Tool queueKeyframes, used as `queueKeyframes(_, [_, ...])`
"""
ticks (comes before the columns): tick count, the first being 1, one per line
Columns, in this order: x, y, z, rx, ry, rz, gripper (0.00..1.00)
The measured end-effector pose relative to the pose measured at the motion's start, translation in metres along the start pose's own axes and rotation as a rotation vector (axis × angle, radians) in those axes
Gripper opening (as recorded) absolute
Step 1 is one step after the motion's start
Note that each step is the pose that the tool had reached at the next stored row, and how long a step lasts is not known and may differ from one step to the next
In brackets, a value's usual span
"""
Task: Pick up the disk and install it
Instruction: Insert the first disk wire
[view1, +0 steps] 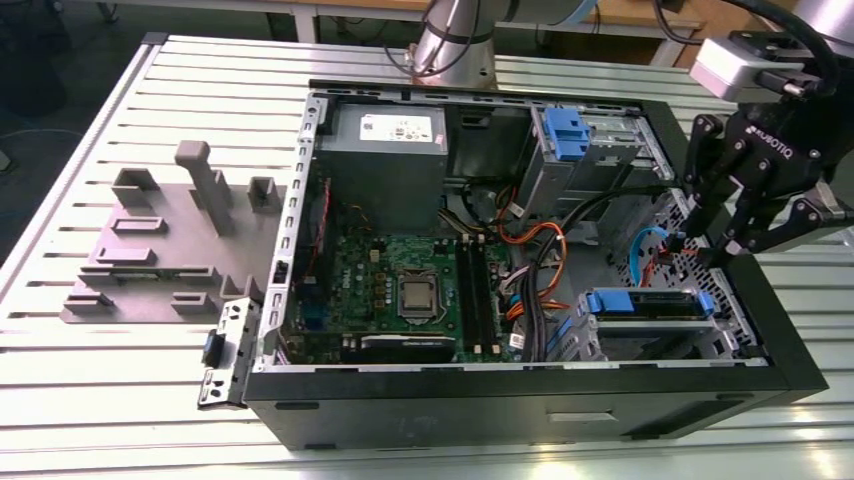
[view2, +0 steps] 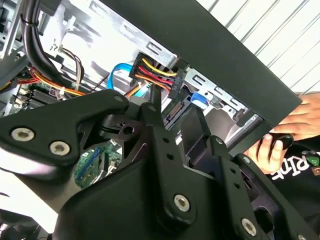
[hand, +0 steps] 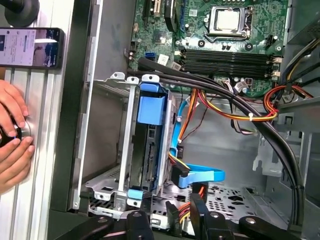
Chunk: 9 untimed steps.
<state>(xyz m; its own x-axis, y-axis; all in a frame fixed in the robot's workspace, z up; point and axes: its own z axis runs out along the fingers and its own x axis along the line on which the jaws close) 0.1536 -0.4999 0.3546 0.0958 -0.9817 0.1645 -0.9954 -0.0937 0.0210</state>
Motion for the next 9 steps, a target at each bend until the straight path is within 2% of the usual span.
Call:
queueKeyframes(2, [-0.0028, -0.0008, 0.0012, -0.0003, 0.0049, -0.001, 0.43])
queueKeyframes(5, [-0.0059, -0.0015, 0.0026, -0.0016, 0.0208, -0.001, 0.43])
queueKeyframes(9, [-0.0059, -0.0016, 0.0029, -0.0014, 0.0227, -0.001, 0.43])
